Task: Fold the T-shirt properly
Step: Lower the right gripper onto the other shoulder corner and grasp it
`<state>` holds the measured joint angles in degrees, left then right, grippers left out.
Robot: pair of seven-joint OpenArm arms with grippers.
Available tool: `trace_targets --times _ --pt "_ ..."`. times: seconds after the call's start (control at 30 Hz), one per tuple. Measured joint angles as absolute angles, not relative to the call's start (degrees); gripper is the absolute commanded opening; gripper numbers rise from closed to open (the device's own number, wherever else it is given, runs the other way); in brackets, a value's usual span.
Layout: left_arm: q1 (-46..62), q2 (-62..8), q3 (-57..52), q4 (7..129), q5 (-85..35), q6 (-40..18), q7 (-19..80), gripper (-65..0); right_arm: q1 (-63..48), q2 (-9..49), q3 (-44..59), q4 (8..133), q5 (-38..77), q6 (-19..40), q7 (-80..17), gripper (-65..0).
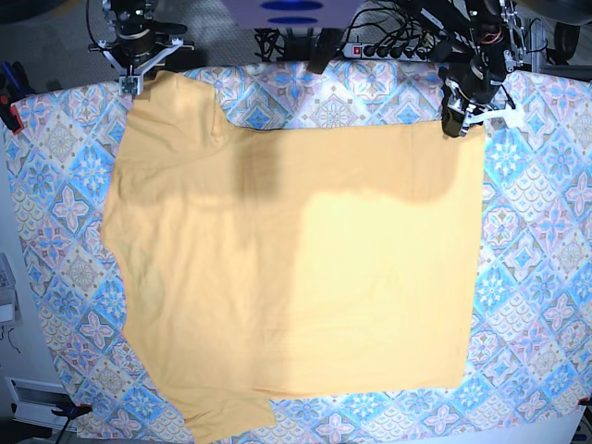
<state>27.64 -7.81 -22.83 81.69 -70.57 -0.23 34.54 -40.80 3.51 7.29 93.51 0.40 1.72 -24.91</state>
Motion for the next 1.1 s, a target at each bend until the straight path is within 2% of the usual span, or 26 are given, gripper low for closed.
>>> trace_targets --times 0.43,0.77,1.1 --pt "27.64 -8.71 -22.83 81.69 -70.54 -0.23 34.76 -65.0 -43.75 3.70 7.29 95.09 0.38 1.30 -23.11 -50.1" --pt "27.62 -8.73 -22.85 81.69 -70.54 -0.21 34.74 -65.0 -47.18 3.68 11.18 91.59 0.38 1.21 -23.16 -50.1" --pt "27.59 -8.73 -22.85 81.69 -70.54 -0.23 34.76 -65.0 -49.15 3.68 10.87 100.68 0.40 1.28 -18.20 -49.8"
